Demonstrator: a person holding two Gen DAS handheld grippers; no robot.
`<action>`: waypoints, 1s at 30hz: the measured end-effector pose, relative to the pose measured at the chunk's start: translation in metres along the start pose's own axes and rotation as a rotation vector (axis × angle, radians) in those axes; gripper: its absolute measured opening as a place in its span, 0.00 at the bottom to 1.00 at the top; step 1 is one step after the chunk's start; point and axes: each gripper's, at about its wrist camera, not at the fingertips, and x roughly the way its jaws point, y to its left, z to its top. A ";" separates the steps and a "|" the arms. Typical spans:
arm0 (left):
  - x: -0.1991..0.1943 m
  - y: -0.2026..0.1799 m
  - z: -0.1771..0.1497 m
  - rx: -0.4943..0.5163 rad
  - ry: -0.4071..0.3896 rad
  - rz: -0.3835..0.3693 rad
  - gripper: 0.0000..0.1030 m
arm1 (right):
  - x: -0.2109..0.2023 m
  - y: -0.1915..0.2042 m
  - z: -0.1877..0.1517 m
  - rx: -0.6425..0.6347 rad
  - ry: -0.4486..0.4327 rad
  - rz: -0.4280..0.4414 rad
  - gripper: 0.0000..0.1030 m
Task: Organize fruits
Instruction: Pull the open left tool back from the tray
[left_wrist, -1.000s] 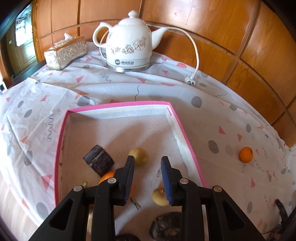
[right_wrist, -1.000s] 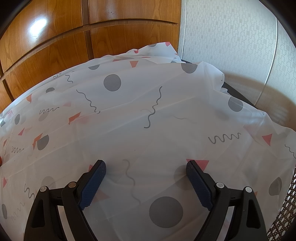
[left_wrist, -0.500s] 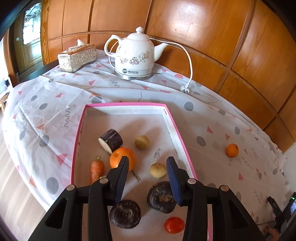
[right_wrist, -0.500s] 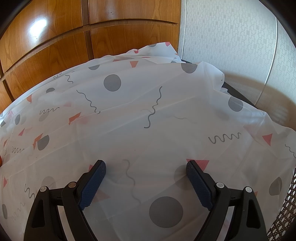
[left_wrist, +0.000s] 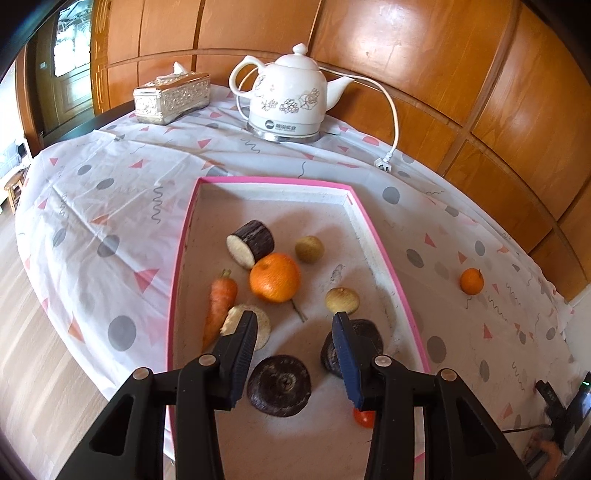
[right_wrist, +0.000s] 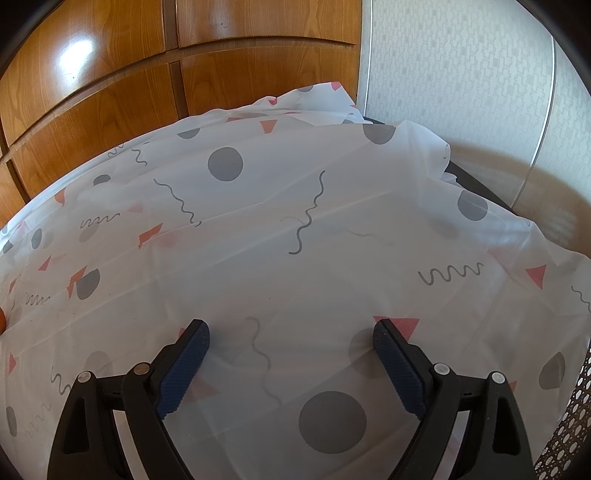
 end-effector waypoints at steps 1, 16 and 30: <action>0.000 0.002 -0.001 -0.005 0.002 0.000 0.42 | 0.000 0.000 0.000 -0.001 0.001 0.001 0.90; -0.005 0.026 -0.008 -0.068 -0.005 0.001 0.42 | 0.003 0.002 0.001 -0.014 0.013 0.014 0.95; -0.022 0.066 -0.005 -0.167 -0.056 0.051 0.42 | 0.000 0.013 0.008 -0.052 0.042 0.026 0.83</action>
